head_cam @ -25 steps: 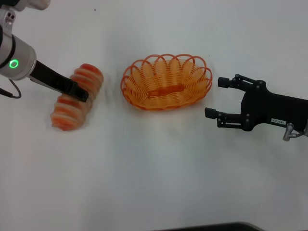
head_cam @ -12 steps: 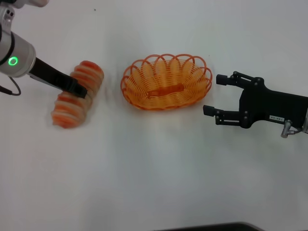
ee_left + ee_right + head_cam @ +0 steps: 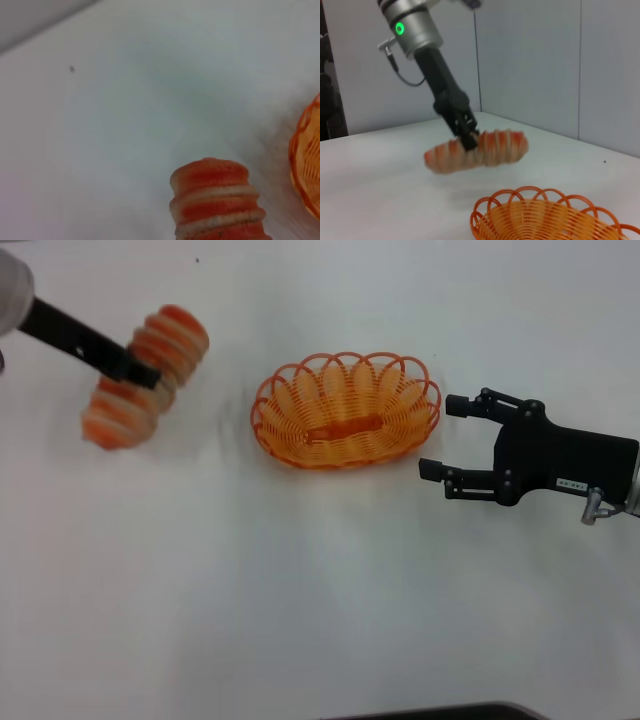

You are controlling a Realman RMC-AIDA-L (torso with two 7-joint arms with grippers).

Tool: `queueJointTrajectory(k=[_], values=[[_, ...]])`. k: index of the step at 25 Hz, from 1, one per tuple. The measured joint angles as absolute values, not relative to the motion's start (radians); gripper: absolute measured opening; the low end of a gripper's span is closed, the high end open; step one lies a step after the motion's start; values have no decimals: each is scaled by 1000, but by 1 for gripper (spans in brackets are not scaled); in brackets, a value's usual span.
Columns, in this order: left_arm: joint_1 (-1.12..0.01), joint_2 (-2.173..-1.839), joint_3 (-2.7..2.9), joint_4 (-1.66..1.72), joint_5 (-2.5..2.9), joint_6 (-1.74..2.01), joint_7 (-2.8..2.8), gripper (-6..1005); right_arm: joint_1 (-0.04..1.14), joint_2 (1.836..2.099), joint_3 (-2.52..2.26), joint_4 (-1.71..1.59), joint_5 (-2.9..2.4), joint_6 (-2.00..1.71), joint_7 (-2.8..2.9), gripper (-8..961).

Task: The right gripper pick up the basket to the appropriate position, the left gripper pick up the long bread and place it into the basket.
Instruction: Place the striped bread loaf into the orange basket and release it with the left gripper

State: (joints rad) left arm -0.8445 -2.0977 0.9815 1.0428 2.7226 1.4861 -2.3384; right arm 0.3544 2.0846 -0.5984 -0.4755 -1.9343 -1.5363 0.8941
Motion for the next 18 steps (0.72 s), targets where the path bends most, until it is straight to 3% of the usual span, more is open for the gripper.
queueJointTrajectory(k=[7, 14, 18], values=[[-889, -2086, 947, 1091, 2549, 1545, -2057, 393, 358, 2085, -612, -476, -1934, -1537, 894, 916], [-931, -2165, 1081, 1077, 2462, 1556, -1887, 337, 363, 2086, -624, -477, -1934, -1537, 894, 916], [-927, -2169, 1251, 1046, 2434, 1486, -1892, 302, 368, 2086, -630, -477, -1934, -1537, 894, 916]])
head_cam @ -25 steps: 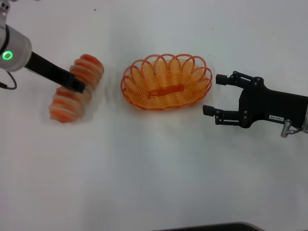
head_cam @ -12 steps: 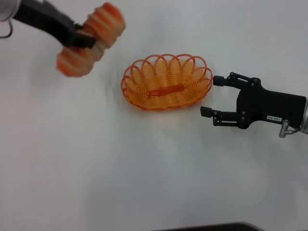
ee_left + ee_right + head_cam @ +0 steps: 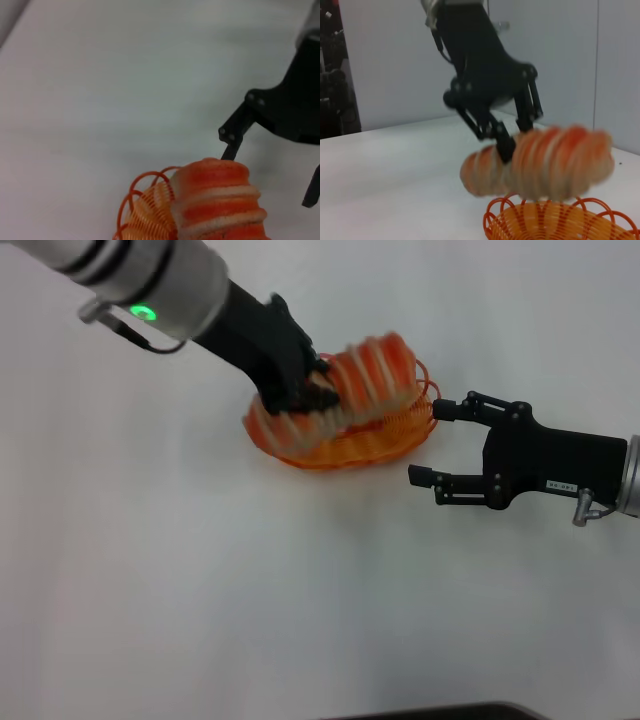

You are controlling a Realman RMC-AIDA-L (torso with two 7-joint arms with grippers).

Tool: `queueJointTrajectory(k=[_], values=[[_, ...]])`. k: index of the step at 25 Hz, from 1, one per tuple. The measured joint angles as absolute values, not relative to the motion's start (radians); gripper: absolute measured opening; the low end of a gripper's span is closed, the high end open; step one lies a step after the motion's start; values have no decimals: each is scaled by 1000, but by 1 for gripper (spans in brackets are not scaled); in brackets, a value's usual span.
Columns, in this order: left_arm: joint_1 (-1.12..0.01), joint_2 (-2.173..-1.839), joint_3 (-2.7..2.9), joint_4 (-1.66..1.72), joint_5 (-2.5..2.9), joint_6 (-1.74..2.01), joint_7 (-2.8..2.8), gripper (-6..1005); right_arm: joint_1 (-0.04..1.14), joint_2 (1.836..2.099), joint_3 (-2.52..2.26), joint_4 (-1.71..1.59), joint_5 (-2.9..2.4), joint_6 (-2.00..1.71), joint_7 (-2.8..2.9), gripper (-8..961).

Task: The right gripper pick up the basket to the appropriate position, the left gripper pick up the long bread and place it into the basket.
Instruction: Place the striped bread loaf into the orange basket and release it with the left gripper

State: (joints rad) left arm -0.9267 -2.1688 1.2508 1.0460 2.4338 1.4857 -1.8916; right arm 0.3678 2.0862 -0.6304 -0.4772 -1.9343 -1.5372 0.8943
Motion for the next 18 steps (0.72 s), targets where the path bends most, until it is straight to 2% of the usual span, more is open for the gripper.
queueJointTrajectory(k=[12, 18], values=[[-910, -2172, 1435, 963, 2409, 1257, -1936, 226, 372, 2089, -637, -477, -1934, -1540, 894, 917], [-884, -2172, 1438, 996, 2404, 1230, -1948, 318, 379, 2089, -637, -471, -1934, -1537, 895, 916]])
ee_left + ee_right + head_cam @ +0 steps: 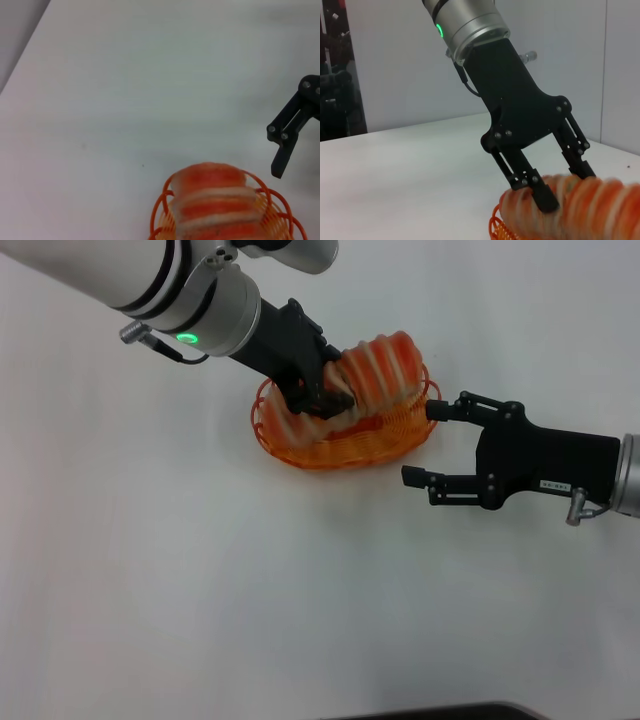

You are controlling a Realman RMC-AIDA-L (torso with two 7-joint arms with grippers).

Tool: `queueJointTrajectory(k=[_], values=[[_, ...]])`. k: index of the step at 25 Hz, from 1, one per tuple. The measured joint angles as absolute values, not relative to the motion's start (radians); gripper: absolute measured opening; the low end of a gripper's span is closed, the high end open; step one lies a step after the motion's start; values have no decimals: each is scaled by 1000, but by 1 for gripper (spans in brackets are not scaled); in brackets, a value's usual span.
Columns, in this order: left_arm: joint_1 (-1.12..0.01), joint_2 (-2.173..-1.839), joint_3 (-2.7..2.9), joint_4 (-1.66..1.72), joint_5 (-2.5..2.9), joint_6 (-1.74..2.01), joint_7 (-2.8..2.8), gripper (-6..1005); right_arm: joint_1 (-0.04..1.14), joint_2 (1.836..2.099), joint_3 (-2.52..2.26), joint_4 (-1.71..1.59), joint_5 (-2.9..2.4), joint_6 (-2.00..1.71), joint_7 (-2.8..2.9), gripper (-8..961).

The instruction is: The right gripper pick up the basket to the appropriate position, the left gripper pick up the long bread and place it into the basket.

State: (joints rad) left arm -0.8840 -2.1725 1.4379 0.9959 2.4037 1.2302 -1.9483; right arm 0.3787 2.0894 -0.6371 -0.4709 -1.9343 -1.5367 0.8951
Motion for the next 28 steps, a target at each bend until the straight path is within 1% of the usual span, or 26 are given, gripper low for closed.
queueJointTrajectory(k=[5, 10, 15, 18, 20, 22, 24, 27, 28], values=[[-878, -2169, 1432, 996, 2404, 1229, -1950, 486, 382, 2089, -638, -470, -1934, -1534, 896, 916], [-828, -2168, 1383, 1046, 2403, 1227, -1949, 736, 382, 2089, -638, -471, -1934, -1531, 896, 917], [-761, -2162, 1138, 1077, 2378, 1330, -1891, 940, 383, 2089, -633, -472, -1929, -1527, 897, 917], [-716, -2153, 948, 1064, 2323, 1419, -1788, 940, 384, 2089, -630, -473, -1928, -1527, 898, 916], [-671, -2136, 817, 1037, 2278, 1479, -1696, 940, 383, 2089, -630, -475, -1928, -1526, 898, 916], [-629, -2108, 747, 990, 2243, 1522, -1627, 940, 384, 2089, -631, -475, -1928, -1526, 898, 916], [-586, -2066, 715, 914, 2209, 1548, -1572, 940, 383, 2088, -632, -476, -1928, -1526, 898, 916], [-538, -2034, 697, 825, 2173, 1556, -1521, 940, 383, 2087, -632, -476, -1928, -1526, 898, 917], [-527, -2033, 690, 813, 2170, 1555, -1506, 940, 383, 2086, -631, -477, -1929, -1526, 898, 917]])
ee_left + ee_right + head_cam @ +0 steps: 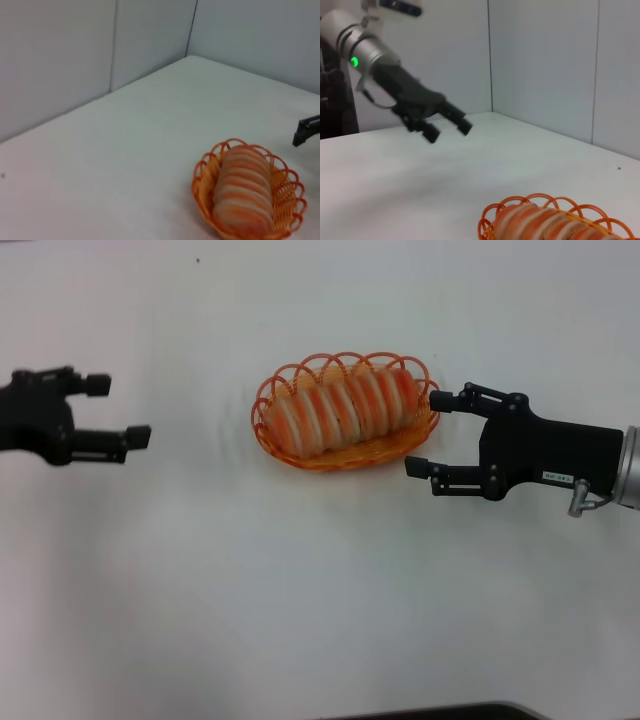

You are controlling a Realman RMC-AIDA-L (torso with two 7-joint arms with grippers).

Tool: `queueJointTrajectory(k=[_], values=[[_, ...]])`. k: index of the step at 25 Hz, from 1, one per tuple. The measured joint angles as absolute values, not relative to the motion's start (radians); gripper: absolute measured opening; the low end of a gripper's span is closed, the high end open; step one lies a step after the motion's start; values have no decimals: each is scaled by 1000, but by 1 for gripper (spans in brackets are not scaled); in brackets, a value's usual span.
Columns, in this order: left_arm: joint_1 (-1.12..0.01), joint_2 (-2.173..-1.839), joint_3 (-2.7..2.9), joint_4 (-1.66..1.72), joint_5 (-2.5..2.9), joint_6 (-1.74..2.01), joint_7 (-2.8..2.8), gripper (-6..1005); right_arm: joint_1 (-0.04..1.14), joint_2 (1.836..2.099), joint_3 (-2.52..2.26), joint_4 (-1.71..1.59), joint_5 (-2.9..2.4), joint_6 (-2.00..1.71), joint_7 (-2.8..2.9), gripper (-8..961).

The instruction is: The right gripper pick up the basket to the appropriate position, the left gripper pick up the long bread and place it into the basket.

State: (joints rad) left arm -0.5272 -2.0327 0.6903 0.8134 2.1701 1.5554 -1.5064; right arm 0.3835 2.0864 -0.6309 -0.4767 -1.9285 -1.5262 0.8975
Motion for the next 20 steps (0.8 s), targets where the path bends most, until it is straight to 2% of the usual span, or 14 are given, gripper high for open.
queueJointTrajectory(k=[9, 20], values=[[-447, -2068, 662, 739, 2162, 1549, -1370, 940, 384, 2085, -626, -477, -1928, -1510, 897, 916], [-408, -2081, 653, 710, 2152, 1535, -1342, 940, 386, 2085, -619, -478, -1925, -1499, 897, 917]])
